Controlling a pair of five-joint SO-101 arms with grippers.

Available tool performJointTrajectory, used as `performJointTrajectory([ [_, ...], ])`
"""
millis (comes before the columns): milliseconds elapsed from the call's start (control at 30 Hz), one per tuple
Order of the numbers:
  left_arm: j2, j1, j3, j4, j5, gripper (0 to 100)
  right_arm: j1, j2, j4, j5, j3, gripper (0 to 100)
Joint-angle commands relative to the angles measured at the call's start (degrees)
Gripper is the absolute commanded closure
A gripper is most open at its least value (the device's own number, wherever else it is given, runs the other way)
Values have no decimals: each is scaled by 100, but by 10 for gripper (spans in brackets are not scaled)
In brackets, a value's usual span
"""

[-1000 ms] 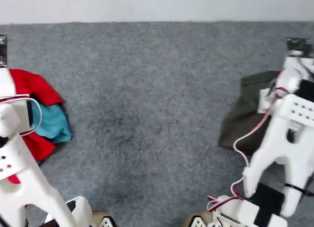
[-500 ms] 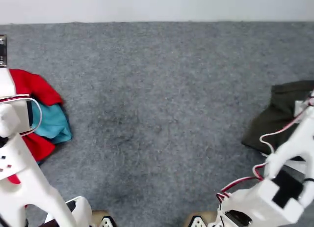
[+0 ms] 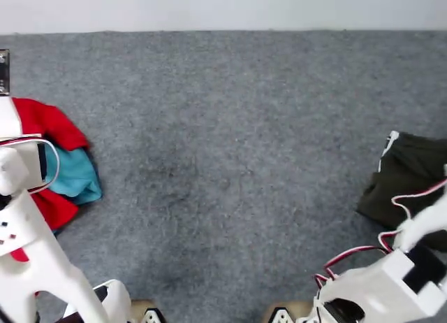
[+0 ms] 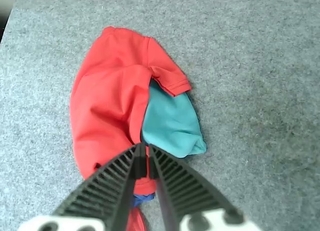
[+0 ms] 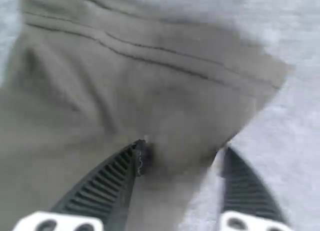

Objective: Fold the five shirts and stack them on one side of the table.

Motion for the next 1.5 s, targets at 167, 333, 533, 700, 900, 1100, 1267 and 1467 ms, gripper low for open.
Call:
performJointTrajectory([
  [167, -123, 9, -4, 97, -9, 985, -418, -338, 910, 44, -1108, 818],
  [333, -132, 9, -4, 97, -9, 985, -963, 215, 998, 44, -1125, 972],
  [533, -132, -9, -4, 97, -9, 985, -1147, 1051, 998, 44, -1125, 987],
  [700, -132, -9, -4, 97, -9, 985, -1305, 1763, 462, 44, -1143, 990],
  [900, -132, 9, -4, 97, -9, 985, -1886, 1684, 479, 0, -1143, 990],
  [1100, -132, 9, -4, 97, -9, 985, -1736, 980, 444, -264, -1143, 990],
  [1267, -132, 9, -4, 97, -9, 985, -1358, 1393, -1051, -264, -1108, 990],
  [1467, -132, 9, -4, 97, -9, 985, -1675, 2413, -2167, -264, -1152, 990],
])
